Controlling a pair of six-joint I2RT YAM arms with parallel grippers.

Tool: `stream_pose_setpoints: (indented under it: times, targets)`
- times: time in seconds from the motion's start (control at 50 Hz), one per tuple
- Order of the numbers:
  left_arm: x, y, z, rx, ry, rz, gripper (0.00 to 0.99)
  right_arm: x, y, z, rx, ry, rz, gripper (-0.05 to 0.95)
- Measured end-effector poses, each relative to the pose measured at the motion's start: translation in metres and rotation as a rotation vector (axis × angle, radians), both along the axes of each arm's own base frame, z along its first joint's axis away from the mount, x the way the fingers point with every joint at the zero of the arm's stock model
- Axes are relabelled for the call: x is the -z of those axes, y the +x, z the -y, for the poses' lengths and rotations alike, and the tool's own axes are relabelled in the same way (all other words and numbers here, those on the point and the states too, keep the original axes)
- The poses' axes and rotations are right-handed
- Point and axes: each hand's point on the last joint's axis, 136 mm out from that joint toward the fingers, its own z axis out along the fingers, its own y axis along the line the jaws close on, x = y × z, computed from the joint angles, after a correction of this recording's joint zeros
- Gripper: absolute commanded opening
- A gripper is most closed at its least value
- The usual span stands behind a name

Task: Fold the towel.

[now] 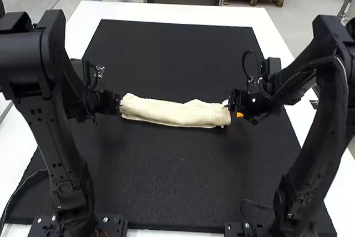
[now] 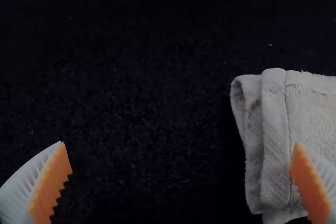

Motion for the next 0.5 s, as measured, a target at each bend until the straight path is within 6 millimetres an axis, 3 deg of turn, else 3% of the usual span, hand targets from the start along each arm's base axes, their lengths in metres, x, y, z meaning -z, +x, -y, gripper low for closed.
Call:
stream_pose_setpoints:
  times: [0.28, 0.5]
  targets:
    - [-0.023, 0.005, -0.001, -0.012, -0.009, 0.062, 0.970, 0.007, 0.002, -0.020, -0.052, 0.003, -0.019, 0.90]
    - [-0.027, 0.005, 0.000, -0.018, -0.026, 0.067, 0.970, 0.012, 0.002, -0.026, -0.066, 0.003, -0.034, 0.90]
